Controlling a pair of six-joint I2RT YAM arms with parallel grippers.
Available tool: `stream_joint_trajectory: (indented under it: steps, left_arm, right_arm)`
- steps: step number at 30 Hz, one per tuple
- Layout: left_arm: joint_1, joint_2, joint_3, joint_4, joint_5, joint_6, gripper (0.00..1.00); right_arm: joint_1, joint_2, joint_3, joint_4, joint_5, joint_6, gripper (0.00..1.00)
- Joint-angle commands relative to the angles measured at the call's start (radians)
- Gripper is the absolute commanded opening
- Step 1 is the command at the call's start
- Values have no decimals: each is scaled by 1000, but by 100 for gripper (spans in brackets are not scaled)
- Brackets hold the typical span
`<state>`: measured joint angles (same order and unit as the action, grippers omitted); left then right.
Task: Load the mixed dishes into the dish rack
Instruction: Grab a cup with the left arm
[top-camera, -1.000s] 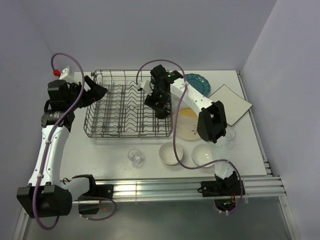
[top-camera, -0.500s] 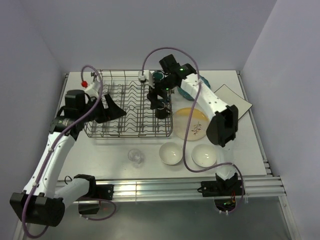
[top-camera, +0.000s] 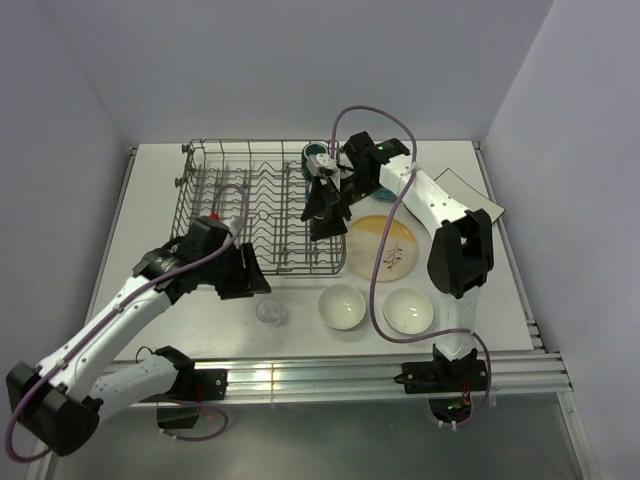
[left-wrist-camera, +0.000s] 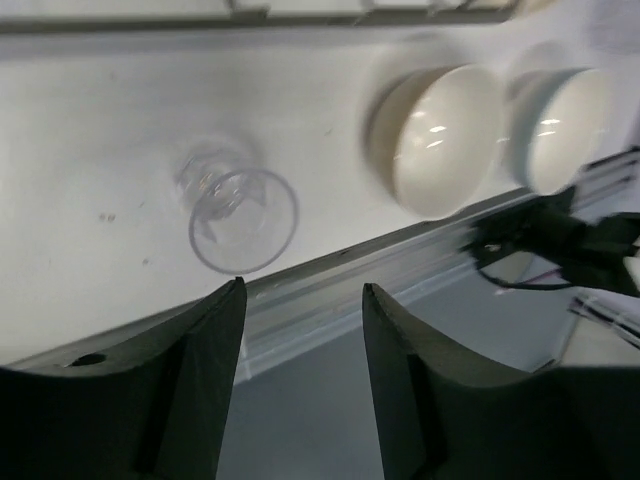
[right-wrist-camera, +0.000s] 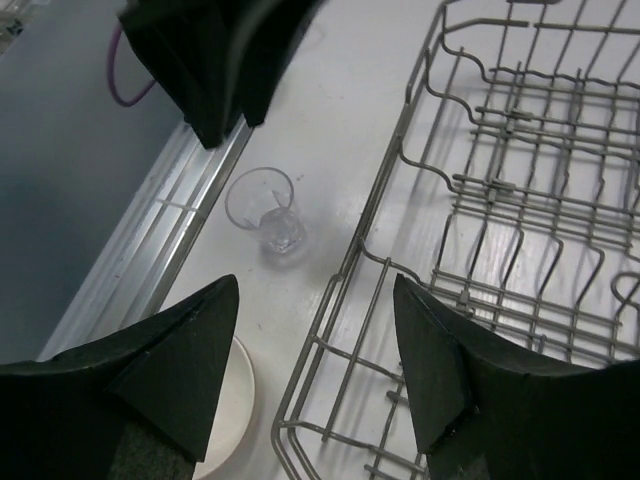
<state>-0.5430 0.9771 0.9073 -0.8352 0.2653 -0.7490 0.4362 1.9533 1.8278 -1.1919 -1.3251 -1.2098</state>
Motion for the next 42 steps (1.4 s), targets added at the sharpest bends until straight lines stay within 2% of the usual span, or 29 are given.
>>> stream_joint_trajectory:
  steps: [1, 4, 11, 14, 15, 16, 17, 18, 19, 20, 24, 28, 30, 33, 38, 42]
  left_arm:
    - [-107, 110, 8, -77, -165, -85, 55]
    - [-143, 161, 1, -91, -222, -118, 48]
    - [-147, 219, 15, -78, -296, -115, 48]
    - [-146, 268, 2, -44, -299, -93, 48]
    - [-147, 278, 1, -38, -302, -87, 47]
    - [-147, 293, -5, -30, -302, -85, 46]
    - [-147, 299, -7, -13, -299, -82, 45]
    - [-147, 308, -14, -4, -291, -79, 45]
    - [-147, 313, -18, 7, -287, -76, 43]
    - [-147, 317, -19, 18, -285, -73, 41]
    - [-147, 350, -22, 31, -291, -64, 31]
    - [-146, 353, -41, 41, -288, -61, 15]
    - [-147, 345, -62, 45, -284, -56, 13]
    - [-147, 322, -87, 54, -273, -53, 1]
    - [-147, 258, -87, 56, -238, -7, 0]
    - [-131, 142, -50, 45, -183, 29, 0]
  right_arm:
    - [-1, 36, 51, -247, -114, -216, 70]
    - [-11, 33, 18, -250, -131, -224, 68]
    - [-11, 9, -1, -247, -89, -220, 67]
    - [-8, -14, -2, -171, -62, -110, 66]
    - [-10, -27, -25, -67, -31, -58, 66]
    - [-7, -46, -45, 5, -8, 92, 66]
    - [-7, -89, -73, 90, 18, 164, 66]
    - [-5, -112, -128, 253, 76, 241, 66]
    - [-5, -132, -148, 309, 98, 338, 66]
    - [-7, -146, -148, 346, 115, 352, 66]
    - [-11, -142, -114, 353, 124, 395, 66]
    - [-11, -140, -107, 359, 118, 417, 66]
    - [-11, -142, -105, 361, 118, 423, 66]
    - [-13, -137, -98, 362, 118, 435, 66]
    - [-14, -129, -72, 362, 102, 461, 66]
    - [-16, -129, -45, 364, 125, 506, 66]
